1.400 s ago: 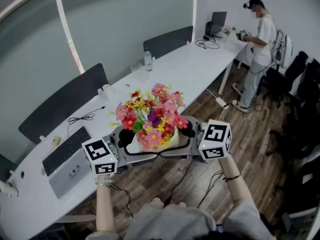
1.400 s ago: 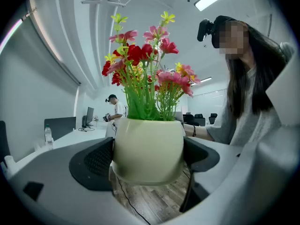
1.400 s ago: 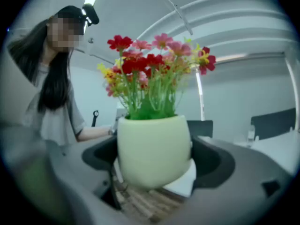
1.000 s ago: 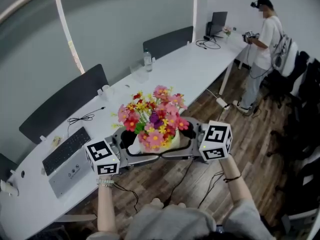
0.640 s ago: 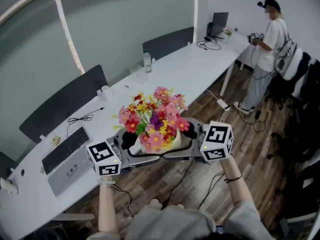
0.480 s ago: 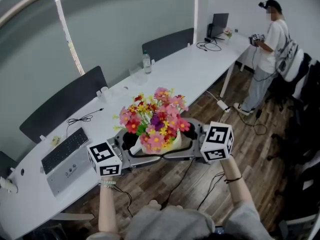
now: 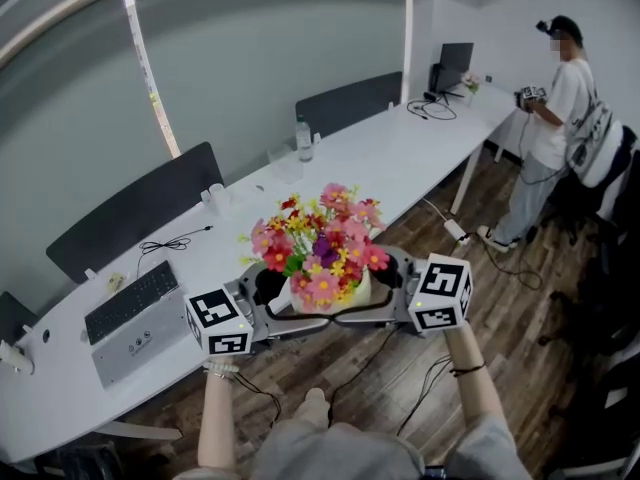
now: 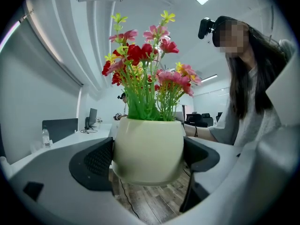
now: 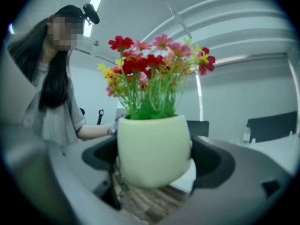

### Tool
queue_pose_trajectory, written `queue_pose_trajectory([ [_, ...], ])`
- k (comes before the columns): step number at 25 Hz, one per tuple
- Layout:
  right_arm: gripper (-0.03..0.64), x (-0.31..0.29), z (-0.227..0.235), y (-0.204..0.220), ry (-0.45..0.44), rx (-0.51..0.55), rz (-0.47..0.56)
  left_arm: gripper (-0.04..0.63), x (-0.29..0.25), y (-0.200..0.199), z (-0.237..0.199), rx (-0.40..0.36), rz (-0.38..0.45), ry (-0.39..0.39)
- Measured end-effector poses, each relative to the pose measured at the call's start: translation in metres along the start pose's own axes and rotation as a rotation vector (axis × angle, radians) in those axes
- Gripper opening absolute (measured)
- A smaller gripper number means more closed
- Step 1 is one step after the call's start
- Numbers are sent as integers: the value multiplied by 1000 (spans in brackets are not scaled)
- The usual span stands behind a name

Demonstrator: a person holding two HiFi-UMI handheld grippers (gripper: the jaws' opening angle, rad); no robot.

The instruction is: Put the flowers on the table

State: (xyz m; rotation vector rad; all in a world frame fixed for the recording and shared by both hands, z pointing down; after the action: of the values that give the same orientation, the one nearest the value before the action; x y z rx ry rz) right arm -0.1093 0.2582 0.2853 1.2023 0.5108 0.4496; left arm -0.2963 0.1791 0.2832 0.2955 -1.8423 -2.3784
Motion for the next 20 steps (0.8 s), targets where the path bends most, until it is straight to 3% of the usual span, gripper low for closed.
queue_pose_trajectory([
  [6, 471, 0, 31, 1, 2, -8, -5, 456, -14, 14, -24, 7, -13, 5],
  [20, 471, -25, 136, -26, 18, -22, -29, 456, -38, 48, -131, 21, -13, 20],
])
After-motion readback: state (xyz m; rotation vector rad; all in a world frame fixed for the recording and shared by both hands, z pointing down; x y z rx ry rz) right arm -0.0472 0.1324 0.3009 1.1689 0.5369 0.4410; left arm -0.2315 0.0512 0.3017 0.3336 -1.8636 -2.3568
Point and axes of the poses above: the fingertips, and each gripper's own axes: x backward along the fingers, z to its right, y out of its underside, the point moved 10 cm from there along x, backward along the fingers, and after that the axes turned 15 degrees about -x, right-handed, at the moved point
